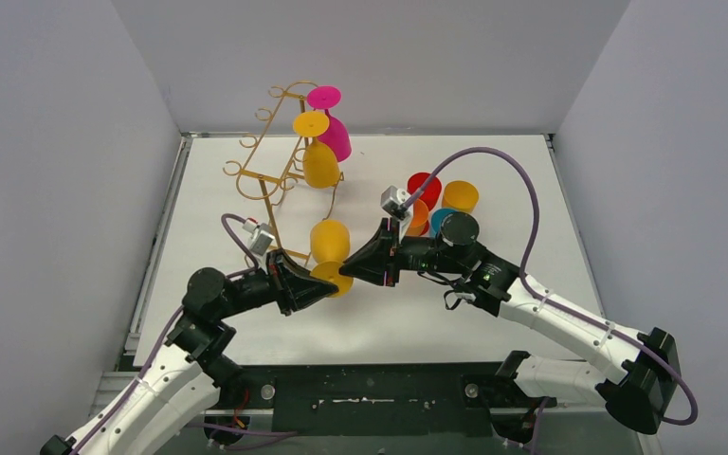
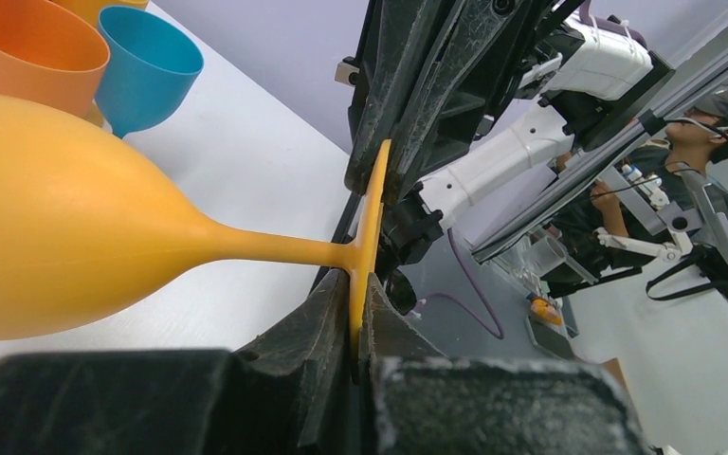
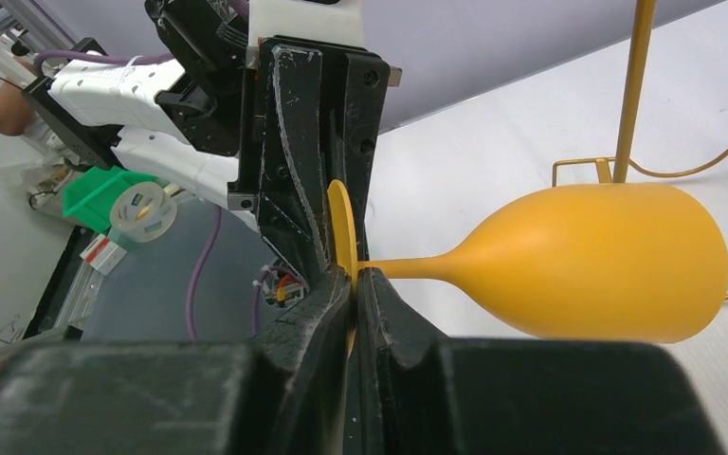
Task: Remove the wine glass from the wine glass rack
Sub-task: Place the wine glass at the center of the board.
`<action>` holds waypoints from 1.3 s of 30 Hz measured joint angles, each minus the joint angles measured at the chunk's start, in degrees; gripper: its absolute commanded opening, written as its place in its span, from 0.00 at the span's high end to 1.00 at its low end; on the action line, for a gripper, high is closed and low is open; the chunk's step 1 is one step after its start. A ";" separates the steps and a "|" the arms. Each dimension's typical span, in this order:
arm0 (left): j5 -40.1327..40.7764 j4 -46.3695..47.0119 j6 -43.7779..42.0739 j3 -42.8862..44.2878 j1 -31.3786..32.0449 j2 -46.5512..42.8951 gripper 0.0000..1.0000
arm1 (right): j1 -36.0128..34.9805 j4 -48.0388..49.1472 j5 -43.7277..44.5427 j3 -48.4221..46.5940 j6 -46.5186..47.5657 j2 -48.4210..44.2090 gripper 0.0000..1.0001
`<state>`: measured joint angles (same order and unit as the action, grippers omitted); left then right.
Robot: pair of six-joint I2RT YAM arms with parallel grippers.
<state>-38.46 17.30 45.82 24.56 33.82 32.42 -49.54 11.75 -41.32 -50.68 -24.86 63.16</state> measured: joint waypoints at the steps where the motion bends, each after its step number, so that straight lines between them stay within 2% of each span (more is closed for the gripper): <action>1: 0.13 0.04 -0.11 -0.15 0.09 -0.13 1.00 | -0.02 -0.04 -0.07 0.00 0.20 0.00 0.82; 5: 0.22 -0.02 -1.07 -0.90 0.68 -1.18 1.00 | -0.02 -0.37 -0.02 0.00 0.61 0.00 0.48; 8: 0.09 -0.44 -2.78 -1.55 0.83 -2.78 1.00 | -0.02 -0.59 1.03 0.00 1.44 -0.04 0.36; 17: -3.21 -0.28 -7.85 -4.09 0.98 -6.51 1.00 | 0.11 -1.11 10.69 0.74 1.51 -4.70 0.17; 22: -5.31 -0.24 -11.47 -5.68 0.96 -7.23 1.00 | 3.23 -1.81 20.81 0.94 -1.11 -6.71 0.14; 26: -7.30 0.11 -14.71 -6.34 0.96 -7.39 1.00 | 9.94 -3.52 21.97 0.94 -4.44 -6.23 0.13; 31: -12.85 3.39 -20.28 -7.61 0.96 -7.19 1.00 | 16.48 -4.90 12.17 0.59 -8.13 -2.62 0.12; 36: -17.53 5.09 -28.44 -9.88 0.98 -10.84 1.00 | 17.64 -4.44 2.95 0.59 -10.97 0.44 0.12; 39: -19.23 5.92 -31.76 -9.94 0.96 -12.13 1.00 | 17.64 -0.59 -1.84 1.16 -13.25 0.42 0.13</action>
<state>-57.69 23.22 14.06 14.61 34.79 20.29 -31.90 11.16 -43.16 -49.52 -38.11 63.57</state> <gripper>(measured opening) 0.026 0.882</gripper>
